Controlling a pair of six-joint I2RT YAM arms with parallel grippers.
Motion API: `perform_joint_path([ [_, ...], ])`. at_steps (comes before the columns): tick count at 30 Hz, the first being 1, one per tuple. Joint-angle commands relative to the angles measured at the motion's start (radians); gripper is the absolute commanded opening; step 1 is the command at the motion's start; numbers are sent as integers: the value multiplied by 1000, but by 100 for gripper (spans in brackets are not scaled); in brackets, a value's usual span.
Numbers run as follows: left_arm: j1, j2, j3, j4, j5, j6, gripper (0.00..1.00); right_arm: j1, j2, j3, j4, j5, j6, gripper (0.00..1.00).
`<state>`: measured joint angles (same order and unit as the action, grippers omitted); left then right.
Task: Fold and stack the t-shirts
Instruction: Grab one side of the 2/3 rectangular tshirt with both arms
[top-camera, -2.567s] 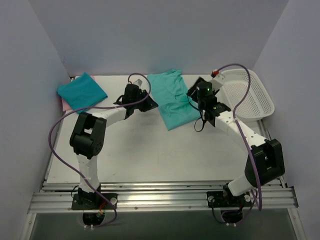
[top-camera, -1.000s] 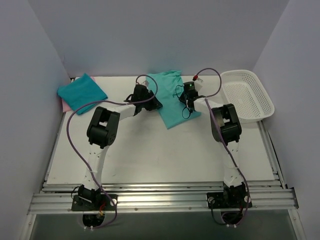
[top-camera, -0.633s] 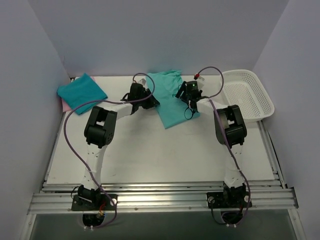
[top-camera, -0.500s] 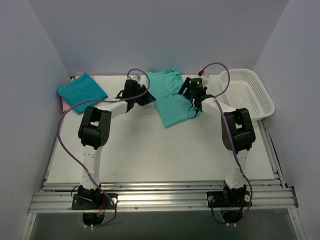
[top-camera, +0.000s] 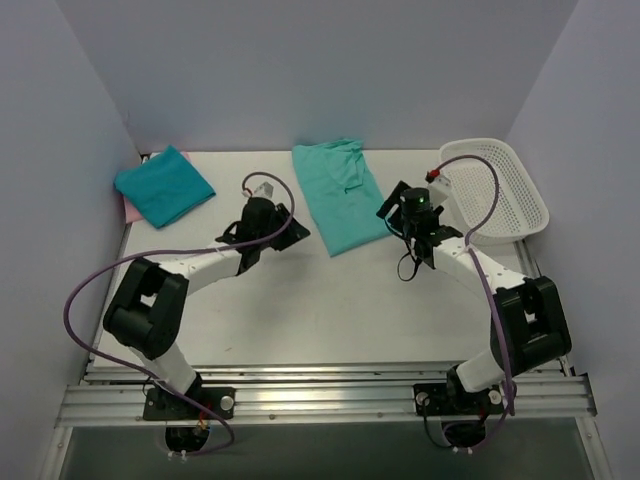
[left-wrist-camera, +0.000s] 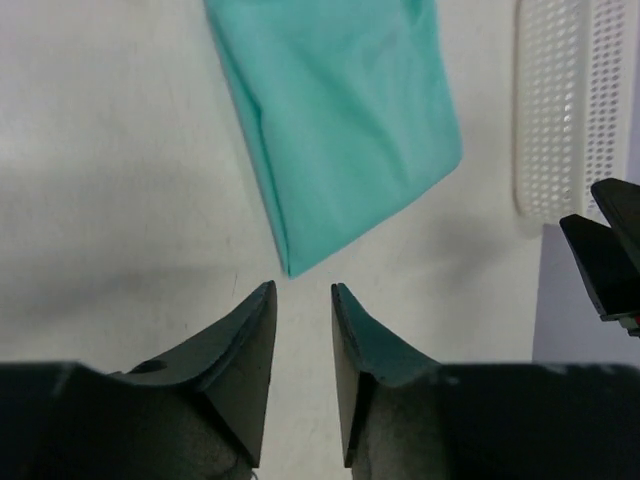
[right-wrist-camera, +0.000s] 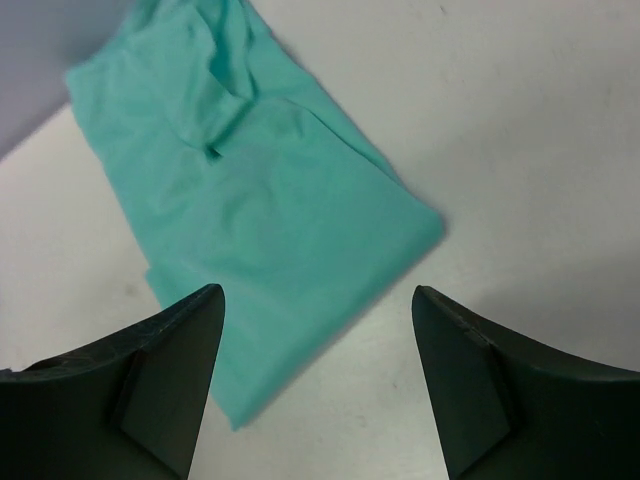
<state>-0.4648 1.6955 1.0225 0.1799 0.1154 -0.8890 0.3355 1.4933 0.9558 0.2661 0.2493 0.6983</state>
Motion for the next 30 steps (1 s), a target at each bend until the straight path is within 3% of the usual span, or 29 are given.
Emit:
perform_joint_path([
  [1, -93, -42, -108, 32, -157, -142, 39, 3, 13, -95, -45, 19, 64, 71],
  [3, -177, -37, -124, 23, -244, -206, 61, 2, 16, -166, -4, -4, 98, 71],
  [4, -205, -30, -127, 24, -270, -220, 81, 3, 16, -187, 16, -16, 107, 72],
  [6, -274, 1, -122, 27, -336, -252, 99, 5, 27, -235, 57, -28, 128, 73],
  [10, -313, 78, -102, 85, -352, -301, 94, 5, 64, -252, 88, -36, 138, 77],
  [15, -319, 156, -124, 165, -358, -411, 96, 4, 102, -241, 113, -36, 130, 77],
  [22, -356, 174, -125, 154, -499, -507, 100, -4, 146, -210, 125, -31, 121, 77],
  [24, -360, 194, -119, 156, -528, -536, 91, -6, 156, -206, 128, -31, 119, 77],
  [30, -351, 279, -56, 157, -562, -574, 85, -10, 156, -201, 120, -33, 112, 77],
])
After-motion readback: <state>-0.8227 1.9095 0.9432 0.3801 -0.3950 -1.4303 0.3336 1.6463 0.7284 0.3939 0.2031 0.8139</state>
